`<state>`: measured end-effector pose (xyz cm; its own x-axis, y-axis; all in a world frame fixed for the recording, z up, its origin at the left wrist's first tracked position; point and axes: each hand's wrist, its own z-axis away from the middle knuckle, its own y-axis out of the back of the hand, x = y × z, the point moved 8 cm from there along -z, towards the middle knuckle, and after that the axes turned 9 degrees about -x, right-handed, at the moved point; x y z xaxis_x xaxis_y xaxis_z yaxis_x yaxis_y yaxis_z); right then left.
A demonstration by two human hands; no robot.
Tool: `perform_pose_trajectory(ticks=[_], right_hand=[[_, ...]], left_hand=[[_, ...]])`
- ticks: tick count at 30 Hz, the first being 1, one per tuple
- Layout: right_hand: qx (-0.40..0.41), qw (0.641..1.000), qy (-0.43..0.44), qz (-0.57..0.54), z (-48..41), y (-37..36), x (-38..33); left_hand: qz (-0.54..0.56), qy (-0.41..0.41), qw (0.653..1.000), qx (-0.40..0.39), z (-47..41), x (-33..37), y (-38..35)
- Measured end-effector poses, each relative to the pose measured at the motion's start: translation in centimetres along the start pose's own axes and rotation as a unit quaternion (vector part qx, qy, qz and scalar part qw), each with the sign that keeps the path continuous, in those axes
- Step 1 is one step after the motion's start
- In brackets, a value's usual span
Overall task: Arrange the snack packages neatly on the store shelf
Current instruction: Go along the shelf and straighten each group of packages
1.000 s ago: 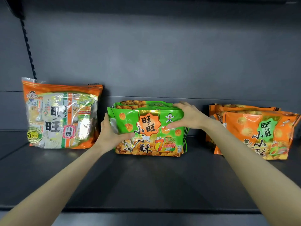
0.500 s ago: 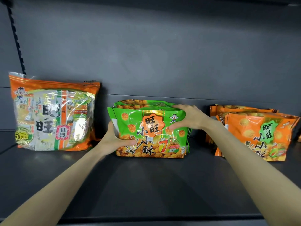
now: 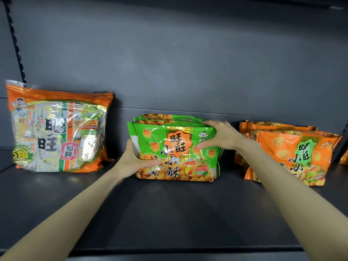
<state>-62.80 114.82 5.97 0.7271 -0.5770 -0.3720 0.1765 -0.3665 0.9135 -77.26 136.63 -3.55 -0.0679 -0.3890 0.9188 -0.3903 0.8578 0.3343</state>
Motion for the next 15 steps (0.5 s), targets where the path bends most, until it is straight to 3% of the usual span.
perform_pose_trajectory(ticks=[15], right_hand=[[-0.004, 1.0, 0.012, 0.019, -0.12, -0.18, -0.86]], left_hand=[[0.014, 0.003, 1.0, -0.001, 0.07, 0.2, -0.03]])
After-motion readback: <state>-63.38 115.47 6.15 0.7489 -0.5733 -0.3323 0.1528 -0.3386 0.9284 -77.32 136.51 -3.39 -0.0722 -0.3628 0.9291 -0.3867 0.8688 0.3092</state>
